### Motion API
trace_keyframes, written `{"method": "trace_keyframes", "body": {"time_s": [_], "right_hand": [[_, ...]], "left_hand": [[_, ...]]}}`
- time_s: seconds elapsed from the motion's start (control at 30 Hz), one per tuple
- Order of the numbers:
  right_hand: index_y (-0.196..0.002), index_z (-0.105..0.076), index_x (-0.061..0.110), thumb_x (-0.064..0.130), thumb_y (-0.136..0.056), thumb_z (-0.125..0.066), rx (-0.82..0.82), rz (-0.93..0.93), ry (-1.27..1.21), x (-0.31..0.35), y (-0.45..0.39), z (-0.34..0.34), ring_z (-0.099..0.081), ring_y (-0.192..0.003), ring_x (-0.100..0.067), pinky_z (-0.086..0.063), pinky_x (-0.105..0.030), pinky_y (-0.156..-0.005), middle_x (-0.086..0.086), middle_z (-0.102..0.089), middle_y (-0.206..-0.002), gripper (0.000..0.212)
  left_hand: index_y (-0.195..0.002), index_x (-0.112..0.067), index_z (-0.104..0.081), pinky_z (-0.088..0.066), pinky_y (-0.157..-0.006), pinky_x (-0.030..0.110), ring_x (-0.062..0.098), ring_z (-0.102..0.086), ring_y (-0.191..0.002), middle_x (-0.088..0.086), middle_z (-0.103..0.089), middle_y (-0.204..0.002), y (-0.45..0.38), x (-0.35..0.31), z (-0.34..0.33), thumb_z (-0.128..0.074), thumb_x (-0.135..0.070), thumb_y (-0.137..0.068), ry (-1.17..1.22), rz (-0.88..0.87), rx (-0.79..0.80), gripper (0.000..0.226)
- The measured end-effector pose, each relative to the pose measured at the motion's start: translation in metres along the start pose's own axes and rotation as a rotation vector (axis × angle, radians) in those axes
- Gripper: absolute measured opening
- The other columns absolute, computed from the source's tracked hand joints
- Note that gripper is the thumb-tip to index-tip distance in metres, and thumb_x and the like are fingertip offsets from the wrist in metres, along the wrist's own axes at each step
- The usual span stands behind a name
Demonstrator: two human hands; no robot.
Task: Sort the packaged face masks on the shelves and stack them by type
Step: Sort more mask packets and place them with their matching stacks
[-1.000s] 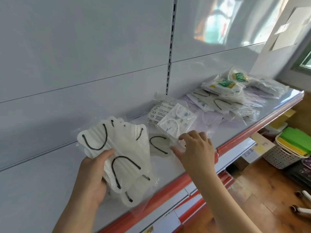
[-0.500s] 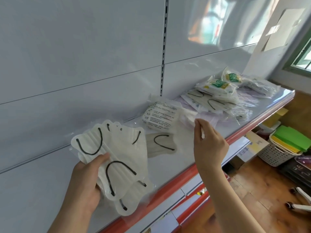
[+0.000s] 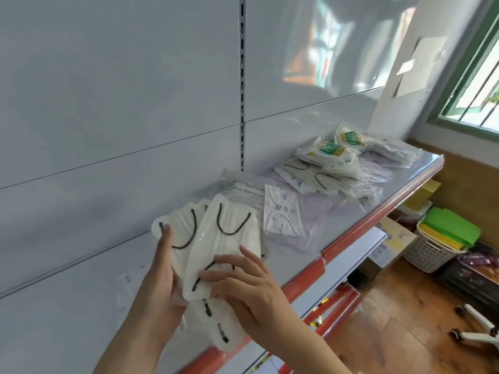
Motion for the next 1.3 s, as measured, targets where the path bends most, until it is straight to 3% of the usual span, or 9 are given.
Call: {"method": "trace_keyframes", "body": {"time_s": [0.13, 0.23, 0.4, 0.63, 0.77, 0.87, 0.97, 1.07, 1.3], "right_hand": [[-0.1, -0.068, 0.013, 0.007, -0.1, -0.054, 0.144, -0.004, -0.131, 0.005, -0.005, 0.013, -0.038, -0.143, -0.009, -0.023, -0.049, -0.12, 0.015, -0.062, -0.134, 0.016], [-0.112, -0.068, 0.024, 0.034, -0.101, -0.052, -0.003, -0.156, -0.131, 0.004, -0.016, 0.021, -0.034, -0.144, -0.007, -0.029, -0.041, -0.118, 0.02, -0.051, -0.144, 0.022], [-0.15, -0.026, 0.043, 0.083, -0.073, -0.053, -0.127, -0.704, -0.494, -0.004, -0.044, 0.027, -0.035, -0.142, -0.004, -0.037, -0.028, -0.113, 0.017, -0.032, -0.156, 0.091], [-0.144, -0.039, 0.045, 0.041, -0.076, -0.08, 0.077, -0.481, -0.828, 0.008, -0.083, 0.021, -0.058, -0.125, -0.015, -0.048, -0.045, -0.104, 0.01, -0.061, -0.132, 0.079], [-0.097, -0.07, 0.031, 0.019, -0.079, -0.082, 0.045, -0.493, -0.756, 0.006, -0.09, 0.015, -0.071, -0.093, -0.027, -0.058, -0.05, -0.084, -0.006, -0.074, -0.094, 0.025], [-0.097, -0.073, 0.019, 0.017, -0.079, -0.077, -0.048, -0.553, -0.994, 0.01, -0.102, 0.007, -0.072, -0.089, -0.027, -0.06, -0.039, -0.074, -0.009, -0.075, -0.091, 0.018], [-0.101, -0.07, 0.014, 0.024, -0.079, -0.071, -0.014, -0.623, -1.249, 0.032, -0.127, -0.01, -0.072, -0.088, -0.021, -0.057, -0.032, -0.072, -0.008, -0.074, -0.095, 0.024], [-0.105, -0.068, 0.015, 0.04, -0.07, -0.081, 0.207, -0.602, -1.316, 0.067, -0.15, -0.038, -0.07, -0.101, -0.027, -0.054, -0.041, -0.084, -0.015, -0.072, -0.109, 0.045], [-0.085, -0.065, 0.005, 0.003, -0.084, -0.068, 0.496, -0.535, -1.133, 0.197, -0.182, -0.133, -0.066, -0.055, -0.002, -0.05, -0.011, -0.051, 0.008, -0.067, -0.06, 0.004]], "left_hand": [[-0.112, -0.004, -0.075, -0.057, -0.09, 0.057, 0.041, -0.075, -0.092, 0.023, -0.076, -0.101, -0.001, 0.0, -0.001, -0.069, -0.03, -0.091, -0.267, -0.092, -0.083, 0.034], [-0.115, -0.011, -0.073, -0.059, -0.086, 0.051, 0.036, -0.076, -0.091, 0.017, -0.078, -0.1, 0.001, -0.004, 0.005, -0.07, -0.022, -0.092, -0.251, -0.173, -0.155, 0.026], [-0.129, -0.02, -0.065, -0.055, -0.097, 0.051, 0.028, -0.073, -0.108, 0.006, -0.076, -0.115, 0.007, -0.013, 0.016, -0.078, -0.032, -0.085, -0.138, -0.321, -0.133, 0.047], [-0.108, -0.026, -0.072, -0.058, -0.07, 0.021, 0.009, -0.076, -0.09, -0.009, -0.079, -0.095, 0.021, -0.017, 0.024, -0.081, -0.025, -0.084, -0.634, -0.493, -0.146, 0.026], [-0.117, -0.035, -0.063, -0.055, -0.079, 0.015, -0.005, -0.07, -0.097, -0.017, -0.076, -0.104, 0.025, 0.0, 0.032, -0.078, -0.021, -0.088, -0.833, -0.379, -0.116, 0.035], [-0.115, -0.035, -0.063, -0.052, -0.076, 0.013, -0.006, -0.068, -0.088, -0.019, -0.075, -0.097, 0.032, 0.008, 0.04, -0.075, -0.031, -0.09, -0.89, -0.321, -0.153, 0.028], [-0.108, -0.032, -0.064, -0.05, -0.071, 0.012, -0.004, -0.066, -0.079, -0.022, -0.071, -0.084, 0.052, 0.007, 0.062, -0.072, -0.035, -0.093, -0.824, -0.295, -0.251, 0.017], [-0.122, -0.021, -0.063, -0.061, -0.081, 0.034, 0.016, -0.072, -0.101, -0.001, -0.074, -0.111, 0.086, 0.002, 0.101, -0.073, -0.023, -0.093, -0.568, -0.329, -0.366, 0.03], [-0.115, -0.022, -0.071, -0.056, -0.06, 0.027, 0.012, -0.07, -0.083, 0.006, -0.076, -0.105, 0.215, -0.004, 0.224, -0.081, -0.024, -0.087, -0.352, -0.456, -0.741, 0.03]]}}
Point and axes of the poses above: each hand's wrist, its own y-axis away from the middle knuckle, its own z-axis out of the back of the hand, x = y × z, the point moved 1 cm from there along -y, towards the middle knuckle
